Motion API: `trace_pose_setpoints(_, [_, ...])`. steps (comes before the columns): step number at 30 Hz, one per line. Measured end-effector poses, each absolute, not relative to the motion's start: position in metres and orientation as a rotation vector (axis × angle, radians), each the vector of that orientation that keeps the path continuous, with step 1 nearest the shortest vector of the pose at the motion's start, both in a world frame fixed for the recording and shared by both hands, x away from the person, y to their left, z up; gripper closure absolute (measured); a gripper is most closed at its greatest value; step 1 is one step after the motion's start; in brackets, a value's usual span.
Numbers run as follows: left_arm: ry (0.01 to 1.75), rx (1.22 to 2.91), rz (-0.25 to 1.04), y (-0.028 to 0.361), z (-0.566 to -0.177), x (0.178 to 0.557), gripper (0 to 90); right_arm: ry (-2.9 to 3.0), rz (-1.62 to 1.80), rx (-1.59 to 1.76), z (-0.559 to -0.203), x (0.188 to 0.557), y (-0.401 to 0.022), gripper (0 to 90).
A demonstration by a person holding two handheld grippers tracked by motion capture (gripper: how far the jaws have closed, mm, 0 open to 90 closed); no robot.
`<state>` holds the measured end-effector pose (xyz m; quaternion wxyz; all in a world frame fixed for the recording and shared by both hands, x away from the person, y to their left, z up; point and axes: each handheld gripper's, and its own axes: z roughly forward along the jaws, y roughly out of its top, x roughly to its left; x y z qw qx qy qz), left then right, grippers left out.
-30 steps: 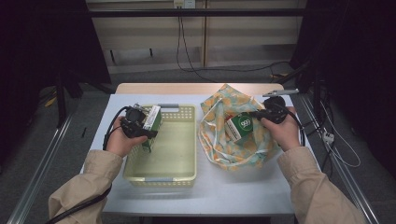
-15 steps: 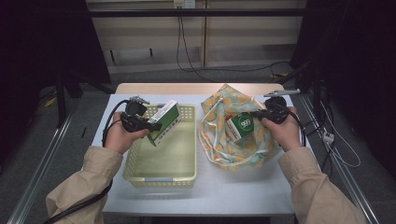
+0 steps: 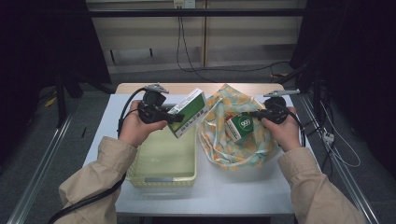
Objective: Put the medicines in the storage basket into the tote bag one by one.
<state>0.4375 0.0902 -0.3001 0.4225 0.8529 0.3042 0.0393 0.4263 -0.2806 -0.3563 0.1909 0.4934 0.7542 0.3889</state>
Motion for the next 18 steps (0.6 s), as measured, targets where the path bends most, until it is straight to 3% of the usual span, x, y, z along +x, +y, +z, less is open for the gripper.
trace_pose_setpoints(16, [0.584, 2.209, 0.011, 0.023, -0.315, 0.426, 62.7, 2.114, 1.101, 1.388, -0.354, 0.425, -0.281, 89.9])
trace_pose_setpoints(18, [0.589, 2.234, 0.048, 0.019, -0.316, 0.425, 62.6, 2.112, 1.105, 1.381, -0.353, 0.425, -0.281, 89.9])
